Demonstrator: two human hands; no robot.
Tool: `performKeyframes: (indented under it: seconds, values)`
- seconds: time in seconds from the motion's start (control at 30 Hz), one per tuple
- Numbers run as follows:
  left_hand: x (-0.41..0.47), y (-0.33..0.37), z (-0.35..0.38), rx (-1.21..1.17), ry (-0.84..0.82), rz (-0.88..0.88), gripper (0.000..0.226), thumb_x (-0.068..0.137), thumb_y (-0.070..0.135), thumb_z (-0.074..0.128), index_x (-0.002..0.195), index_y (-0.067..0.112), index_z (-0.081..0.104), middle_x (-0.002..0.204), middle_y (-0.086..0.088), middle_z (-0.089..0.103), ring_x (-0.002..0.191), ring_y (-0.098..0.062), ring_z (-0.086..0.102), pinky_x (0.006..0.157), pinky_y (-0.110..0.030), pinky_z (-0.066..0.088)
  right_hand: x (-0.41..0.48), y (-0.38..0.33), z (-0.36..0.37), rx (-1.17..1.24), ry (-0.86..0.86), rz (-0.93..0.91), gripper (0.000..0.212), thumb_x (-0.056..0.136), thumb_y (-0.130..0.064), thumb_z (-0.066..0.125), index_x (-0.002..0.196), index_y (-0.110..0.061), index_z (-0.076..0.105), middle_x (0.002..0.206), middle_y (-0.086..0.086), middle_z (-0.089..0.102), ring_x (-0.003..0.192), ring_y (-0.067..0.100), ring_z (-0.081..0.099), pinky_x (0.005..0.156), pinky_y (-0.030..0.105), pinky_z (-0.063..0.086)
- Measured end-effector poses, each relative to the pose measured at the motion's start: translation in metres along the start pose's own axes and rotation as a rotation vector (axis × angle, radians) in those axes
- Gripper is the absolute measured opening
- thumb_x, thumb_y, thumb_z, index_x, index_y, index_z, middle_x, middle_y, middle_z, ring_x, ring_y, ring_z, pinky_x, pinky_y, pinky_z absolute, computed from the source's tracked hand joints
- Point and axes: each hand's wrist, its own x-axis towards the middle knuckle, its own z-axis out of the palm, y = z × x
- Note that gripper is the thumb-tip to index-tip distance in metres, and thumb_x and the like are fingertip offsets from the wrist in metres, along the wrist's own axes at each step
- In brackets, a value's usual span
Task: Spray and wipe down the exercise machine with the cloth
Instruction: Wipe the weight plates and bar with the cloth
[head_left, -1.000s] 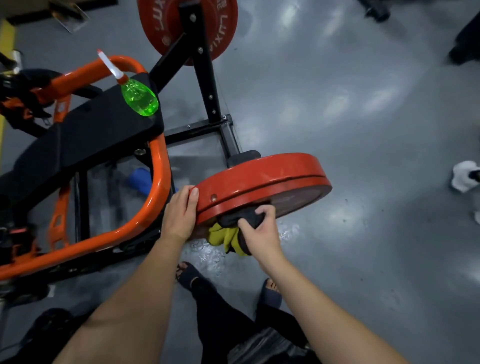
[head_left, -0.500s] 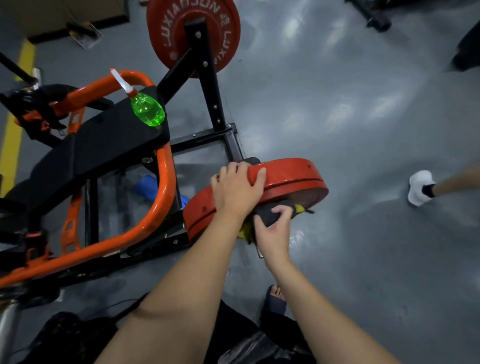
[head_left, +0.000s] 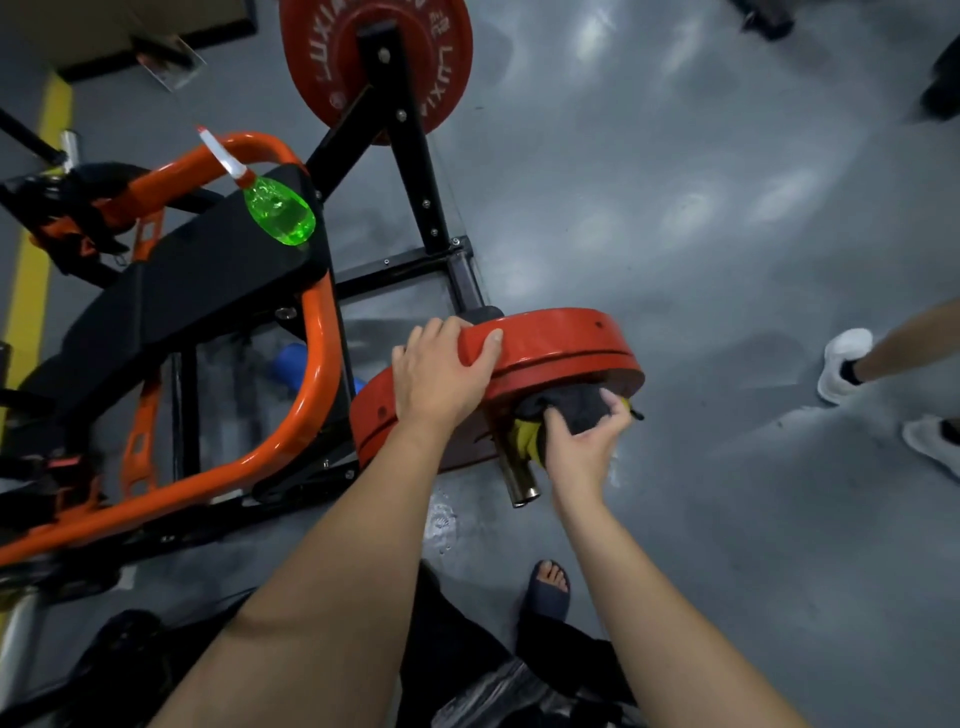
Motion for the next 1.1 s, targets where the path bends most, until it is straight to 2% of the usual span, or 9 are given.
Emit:
performKeyframes:
  seconds: [0.1, 0.2, 0.4, 0.47, 0.6, 0.77, 0.87, 0.97, 1.1]
  values:
    - [-0.001, -0.005, -0.002, -0.02, 0.006, 0.007, 0.052, 0.097, 0.071, 0.037, 0.116, 0.03, 0.063, 0.116, 0.009, 0.063, 0.117, -0.019, 0.053, 0.103, -0.041, 0.036, -0.031, 0.006, 0.013, -0.056, -0.23, -0.067, 0.058, 0.086, 0.002, 0.073, 0.127, -0.017, 0.038, 0.119, 0.002, 0.061, 0.101, -0.01, 0.061, 0.088, 0.01, 0.046]
    - [0.0, -0.01, -0.003, -0.043, 0.01, 0.012, 0.05, 0.097, 0.07, 0.039, 0.114, 0.03, 0.063, 0.114, 0.009, 0.062, 0.117, -0.019, 0.053, 0.103, -0.042, 0.036, -0.048, 0.001, 0.015, -0.061, -0.248, -0.144, 0.052, 0.089, 0.001, 0.07, 0.125, -0.019, 0.038, 0.118, 0.0, 0.062, 0.105, 0.0, 0.064, 0.089, 0.016, 0.05]
    - [-0.002, -0.014, -0.001, -0.074, 0.021, -0.002, 0.047, 0.098, 0.067, 0.042, 0.113, 0.028, 0.063, 0.113, 0.009, 0.061, 0.114, -0.019, 0.053, 0.102, -0.04, 0.036, -0.001, -0.016, -0.001, -0.013, 0.101, -0.263, 0.046, 0.095, 0.002, 0.06, 0.132, 0.001, 0.034, 0.117, 0.008, 0.052, 0.096, -0.013, 0.058, 0.084, 0.006, 0.044]
    - [-0.003, -0.012, -0.001, -0.064, 0.017, -0.007, 0.049, 0.097, 0.068, 0.041, 0.114, 0.028, 0.063, 0.113, 0.01, 0.06, 0.113, -0.018, 0.053, 0.101, -0.039, 0.035, 0.006, -0.01, 0.003, -0.041, 0.139, -0.264, 0.045, 0.096, -0.002, 0.057, 0.133, 0.005, 0.031, 0.12, 0.012, 0.049, 0.091, -0.004, 0.056, 0.082, 0.006, 0.042]
    - [-0.003, -0.007, -0.002, -0.048, 0.013, -0.031, 0.05, 0.097, 0.069, 0.04, 0.114, 0.028, 0.062, 0.112, 0.009, 0.06, 0.112, -0.018, 0.052, 0.1, -0.038, 0.034, 0.006, 0.017, 0.024, -0.045, 0.139, -0.051, 0.053, 0.095, -0.028, 0.05, 0.136, 0.0, 0.03, 0.126, 0.021, 0.053, 0.102, 0.026, 0.057, 0.081, 0.026, 0.042]
    - [-0.002, -0.006, -0.001, -0.037, 0.01, -0.046, 0.047, 0.096, 0.07, 0.039, 0.11, 0.031, 0.061, 0.109, 0.011, 0.059, 0.111, -0.018, 0.053, 0.101, -0.04, 0.037, -0.023, 0.079, 0.056, -0.256, -0.193, 0.077, 0.048, 0.095, -0.003, 0.058, 0.134, -0.001, 0.029, 0.12, 0.023, 0.055, 0.104, 0.035, 0.06, 0.084, 0.029, 0.042]
    - [-0.002, -0.01, -0.001, -0.04, 0.0, -0.032, 0.046, 0.096, 0.07, 0.038, 0.111, 0.032, 0.06, 0.107, 0.013, 0.056, 0.11, -0.015, 0.052, 0.101, -0.037, 0.035, -0.037, 0.11, 0.07, -0.41, -0.473, -0.012, 0.029, 0.089, -0.007, 0.059, 0.109, -0.02, 0.042, 0.107, 0.005, 0.053, 0.096, 0.02, 0.053, 0.088, 0.033, 0.047]
    - [-0.002, -0.014, -0.002, -0.053, -0.004, -0.013, 0.045, 0.097, 0.069, 0.039, 0.112, 0.031, 0.06, 0.106, 0.015, 0.053, 0.11, -0.013, 0.051, 0.1, -0.035, 0.034, -0.04, 0.1, 0.069, -0.528, -0.566, -0.051, 0.029, 0.092, 0.002, 0.053, 0.097, -0.022, 0.038, 0.092, -0.004, 0.048, 0.087, 0.013, 0.049, 0.075, 0.011, 0.039]
    - [0.001, -0.016, -0.003, -0.069, -0.003, -0.008, 0.049, 0.094, 0.072, 0.035, 0.109, 0.032, 0.06, 0.105, 0.015, 0.055, 0.109, -0.014, 0.052, 0.099, -0.037, 0.036, -0.044, 0.08, 0.055, -0.353, -0.412, -0.09, 0.042, 0.087, 0.006, 0.058, 0.114, -0.016, 0.035, 0.109, 0.008, 0.055, 0.097, 0.016, 0.055, 0.08, 0.011, 0.039]
